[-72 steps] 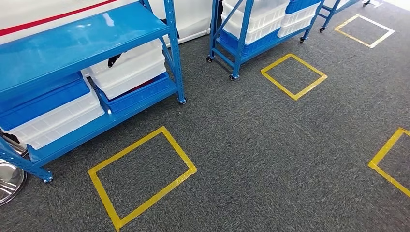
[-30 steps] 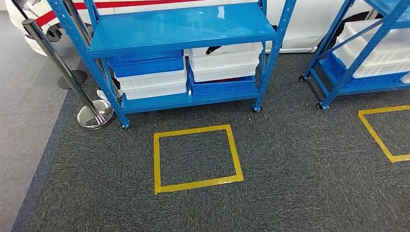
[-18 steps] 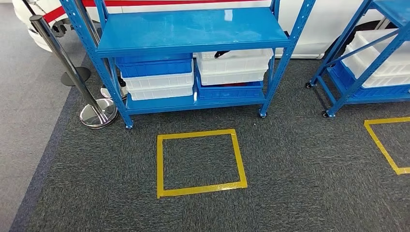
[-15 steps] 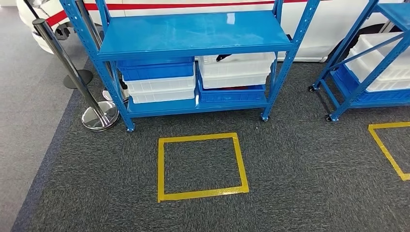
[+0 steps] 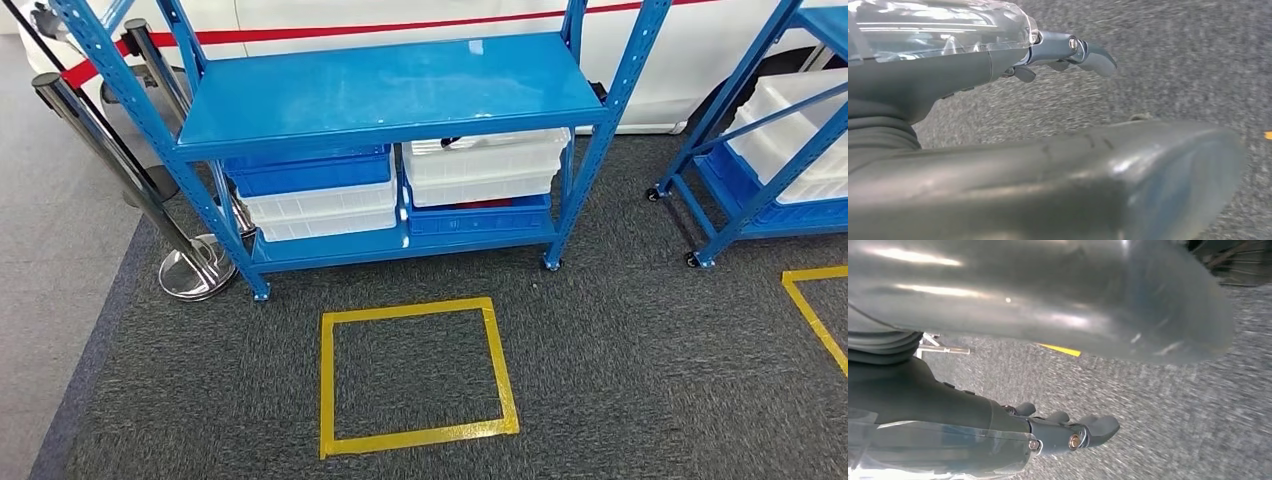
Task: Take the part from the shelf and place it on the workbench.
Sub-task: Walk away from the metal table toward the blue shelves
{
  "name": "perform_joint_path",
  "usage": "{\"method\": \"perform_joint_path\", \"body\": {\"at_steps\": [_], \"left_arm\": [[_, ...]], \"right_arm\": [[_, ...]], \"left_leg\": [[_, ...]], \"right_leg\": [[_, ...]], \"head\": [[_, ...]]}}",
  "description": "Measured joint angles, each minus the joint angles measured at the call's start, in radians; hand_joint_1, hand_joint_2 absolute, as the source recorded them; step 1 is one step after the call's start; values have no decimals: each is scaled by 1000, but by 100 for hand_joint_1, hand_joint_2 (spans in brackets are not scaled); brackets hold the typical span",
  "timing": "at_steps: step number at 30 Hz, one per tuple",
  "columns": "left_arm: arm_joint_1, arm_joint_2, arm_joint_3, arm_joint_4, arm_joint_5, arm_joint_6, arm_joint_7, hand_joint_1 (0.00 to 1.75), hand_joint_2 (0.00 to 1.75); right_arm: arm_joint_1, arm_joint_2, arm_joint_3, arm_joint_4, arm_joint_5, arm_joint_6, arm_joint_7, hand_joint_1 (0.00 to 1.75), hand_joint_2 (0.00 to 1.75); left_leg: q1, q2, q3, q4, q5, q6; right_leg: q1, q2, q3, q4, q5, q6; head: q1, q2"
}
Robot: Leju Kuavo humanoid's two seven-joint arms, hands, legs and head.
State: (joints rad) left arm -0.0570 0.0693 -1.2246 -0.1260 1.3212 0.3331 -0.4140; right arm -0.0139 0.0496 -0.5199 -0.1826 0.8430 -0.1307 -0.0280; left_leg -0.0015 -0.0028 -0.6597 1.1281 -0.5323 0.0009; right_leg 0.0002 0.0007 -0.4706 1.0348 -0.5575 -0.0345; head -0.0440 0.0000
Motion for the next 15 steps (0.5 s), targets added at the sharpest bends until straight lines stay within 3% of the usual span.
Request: {"method": "perform_joint_path", "body": {"at_steps": [1, 2, 3, 5, 7, 8, 10, 11, 12, 13, 14, 15], "left_arm": [[4, 2, 0, 1, 0, 0, 2, 0, 0], [7, 3, 0, 1, 1, 0, 3, 0, 0], [6, 3, -1, 1, 2, 0, 5, 0, 0], [-2, 4, -1, 1, 4, 0, 5, 0, 0], [-8, 4, -1, 1, 6, 0, 5, 0, 0], [-9, 4, -1, 1, 6, 0, 5, 0, 0], [-9, 4, -1, 1, 7, 0, 8, 0, 0], [-8, 4, -1, 1, 7, 0, 11, 0, 0], [-7, 3, -2, 1, 7, 1, 16, 0, 0], [-6, 3, -2, 1, 7, 2, 20, 0, 0], [-5, 3, -3, 1, 7, 3, 22, 0, 0], [-5, 2, -3, 1, 7, 4, 24, 0, 0]], "right_arm": [[0, 3, -1, 1, -5, 1, 0, 0, 0], [-2, 5, -4, 3, -14, 4, 2, 0, 0], [-5, 6, -11, 3, -27, 6, 4, 0, 0], [-11, 6, -28, 2, -50, 3, 11, 0, 0], [-16, 7, -42, 1, -57, -13, 18, 0, 0], [-18, 8, -46, 1, -56, -23, 23, 0, 0], [-18, 8, -50, 1, -52, -36, 30, 0, 0], [-16, 8, -52, 1, -50, -39, 33, 0, 0], [-13, 8, -54, 1, -48, -40, 34, 0, 0], [-11, 8, -56, 1, -47, -41, 34, 0, 0], [-8, 8, -58, 1, -46, -41, 34, 0, 0], [-4, 8, -60, 2, -45, -42, 34, 0, 0]], "left_leg": [[-6, 0, -1, -36, 64, 7], [-11, 1, 0, -59, 106, 12], [-13, -1, 8, -67, 112, 14], [-11, -1, 40, -83, 101, 23], [-7, 4, 76, -102, 86, 33], [-6, 6, 92, -107, 76, 36], [-5, 9, 123, -113, 54, 37], [-3, 7, 140, -114, 41, 35], [-1, 5, 159, -114, 27, 32], [1, 4, 179, -115, 12, 29], [3, 2, 197, -115, -4, 25], [3, 2, 214, -112, -21, 21]], "right_leg": [[1, 3, 11, 0, -15, 3], [1, 6, 23, 1, -26, 8], [2, 10, 34, 5, -30, 16], [0, 11, 31, 45, -14, 31], [-3, 9, -29, 151, 0, 40], [-5, 8, -73, 210, -13, 43], [-10, 6, -155, 281, -79, 51], [-11, 5, -182, 285, -110, 55], [-13, 5, -199, 267, -122, 58], [-13, 4, -207, 228, -104, 58], [-13, 3, -211, 174, -50, 56], [-12, 0, -216, 118, 26, 54]], "head": [[0, 0], [0, 0], [0, 0], [0, 0], [1, 0], [1, 0], [1, 0], [1, 0], [1, 0], [1, 0], [1, 0], [1, 0]]}}
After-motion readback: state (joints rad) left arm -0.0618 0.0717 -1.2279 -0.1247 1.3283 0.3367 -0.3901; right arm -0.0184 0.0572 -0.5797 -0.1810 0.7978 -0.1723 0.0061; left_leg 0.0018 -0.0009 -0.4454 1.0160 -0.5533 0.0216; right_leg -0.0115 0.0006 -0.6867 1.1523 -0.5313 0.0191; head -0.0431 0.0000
